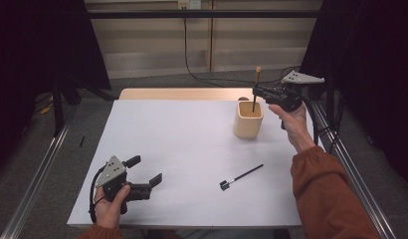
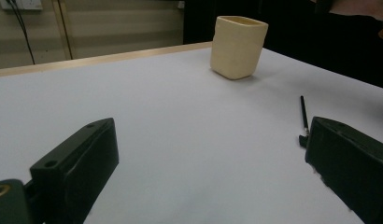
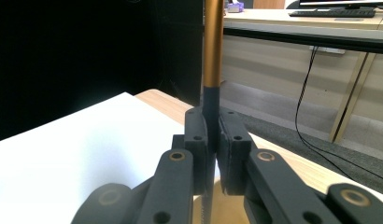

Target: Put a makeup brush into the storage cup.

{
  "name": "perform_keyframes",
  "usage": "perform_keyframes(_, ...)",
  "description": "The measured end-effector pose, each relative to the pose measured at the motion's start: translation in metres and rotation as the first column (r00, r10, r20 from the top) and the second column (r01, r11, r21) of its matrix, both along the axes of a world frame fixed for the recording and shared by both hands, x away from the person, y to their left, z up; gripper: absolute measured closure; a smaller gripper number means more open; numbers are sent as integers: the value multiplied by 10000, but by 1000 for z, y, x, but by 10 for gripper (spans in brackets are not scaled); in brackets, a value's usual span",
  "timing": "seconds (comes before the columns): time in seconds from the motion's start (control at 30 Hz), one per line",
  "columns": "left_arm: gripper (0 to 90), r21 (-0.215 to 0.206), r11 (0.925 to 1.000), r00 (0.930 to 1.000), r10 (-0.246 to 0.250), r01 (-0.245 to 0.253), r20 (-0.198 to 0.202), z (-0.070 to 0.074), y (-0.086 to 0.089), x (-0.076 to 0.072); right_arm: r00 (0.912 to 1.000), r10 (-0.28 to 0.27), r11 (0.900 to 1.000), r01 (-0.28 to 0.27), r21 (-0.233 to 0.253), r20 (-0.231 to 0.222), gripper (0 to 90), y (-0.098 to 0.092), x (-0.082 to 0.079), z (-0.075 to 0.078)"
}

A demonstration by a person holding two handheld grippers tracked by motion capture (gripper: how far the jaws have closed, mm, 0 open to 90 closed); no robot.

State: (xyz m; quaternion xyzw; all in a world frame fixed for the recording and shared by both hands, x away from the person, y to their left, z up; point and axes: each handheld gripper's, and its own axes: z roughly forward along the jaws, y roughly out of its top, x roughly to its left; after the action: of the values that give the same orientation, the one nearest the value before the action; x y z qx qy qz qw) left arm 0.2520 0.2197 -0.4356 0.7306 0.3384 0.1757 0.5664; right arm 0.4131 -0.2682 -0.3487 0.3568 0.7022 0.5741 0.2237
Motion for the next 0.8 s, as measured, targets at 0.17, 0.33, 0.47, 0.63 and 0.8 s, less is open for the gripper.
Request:
perform_keyframes(0.17,27,-20,10000,10000,-6,6,20,0,0,0,10000,-4,10000,4,16,-53,833,0,3,-6)
perform_keyframes(0.33,27,0,10000,10000,-37,37,13,0,1,1,9998,-30,10000,29,-30,-208,833,0,5,-13)
perform_keyframes(0.47,27,-16,10000,10000,-49,49,18,-1,1,1,9994,-2,10000,1,-41,-334,833,0,5,-21)
perform_keyframes(0.63,24,6,9999,9999,-138,138,66,-1,0,1,9988,45,9999,-53,-164,-484,833,1,4,-29)
perform_keyframes(0.8,24,49,9999,9999,-90,90,60,-1,1,2,9980,-40,9998,29,-174,-632,833,-3,3,-37)
